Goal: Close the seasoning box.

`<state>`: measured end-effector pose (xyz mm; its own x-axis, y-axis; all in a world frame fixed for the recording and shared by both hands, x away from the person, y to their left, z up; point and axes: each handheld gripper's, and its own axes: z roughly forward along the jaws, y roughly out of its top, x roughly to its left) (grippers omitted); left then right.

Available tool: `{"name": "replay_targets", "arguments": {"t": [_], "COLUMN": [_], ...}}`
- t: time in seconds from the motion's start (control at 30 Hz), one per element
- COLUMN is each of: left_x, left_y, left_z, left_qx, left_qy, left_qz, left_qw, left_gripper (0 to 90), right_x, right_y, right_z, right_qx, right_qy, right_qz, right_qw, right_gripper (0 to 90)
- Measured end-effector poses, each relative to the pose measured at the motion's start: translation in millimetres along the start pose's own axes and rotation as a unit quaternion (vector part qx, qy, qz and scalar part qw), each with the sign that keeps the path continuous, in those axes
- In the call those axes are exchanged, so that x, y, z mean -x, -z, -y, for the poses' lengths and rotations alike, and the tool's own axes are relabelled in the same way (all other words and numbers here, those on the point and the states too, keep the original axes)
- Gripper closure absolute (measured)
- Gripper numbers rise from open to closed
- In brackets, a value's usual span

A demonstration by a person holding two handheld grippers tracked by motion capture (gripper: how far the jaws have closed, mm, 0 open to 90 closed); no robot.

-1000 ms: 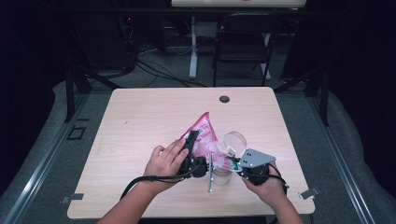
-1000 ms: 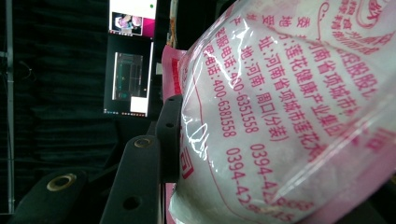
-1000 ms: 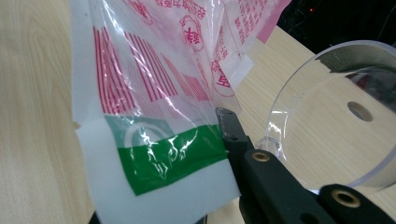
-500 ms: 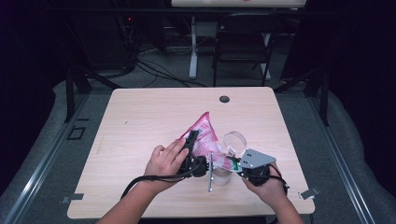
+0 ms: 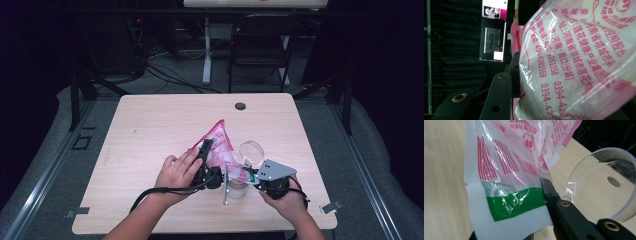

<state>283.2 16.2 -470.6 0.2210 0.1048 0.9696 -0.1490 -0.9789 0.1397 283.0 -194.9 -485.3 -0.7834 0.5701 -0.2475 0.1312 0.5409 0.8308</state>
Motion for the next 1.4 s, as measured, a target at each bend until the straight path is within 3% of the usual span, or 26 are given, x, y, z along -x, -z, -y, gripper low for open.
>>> {"name": "replay_targets", "arguments": {"t": [1.4], "left_x": [0.2], "left_y": [4.8], "left_z": [-1.8], "left_qx": [0.011], "left_qy": [-0.006], "left_qz": [-0.022], "left_qw": [0.9997], "left_gripper": [65.3], "right_x": [0.7], "right_y": [-1.6], "right_z": [1.2], "right_qx": [0.000], "right_qy": [-0.002], "right_qz": [0.001], "right_qw": [1.0000], "right_gripper": [89.6]}}
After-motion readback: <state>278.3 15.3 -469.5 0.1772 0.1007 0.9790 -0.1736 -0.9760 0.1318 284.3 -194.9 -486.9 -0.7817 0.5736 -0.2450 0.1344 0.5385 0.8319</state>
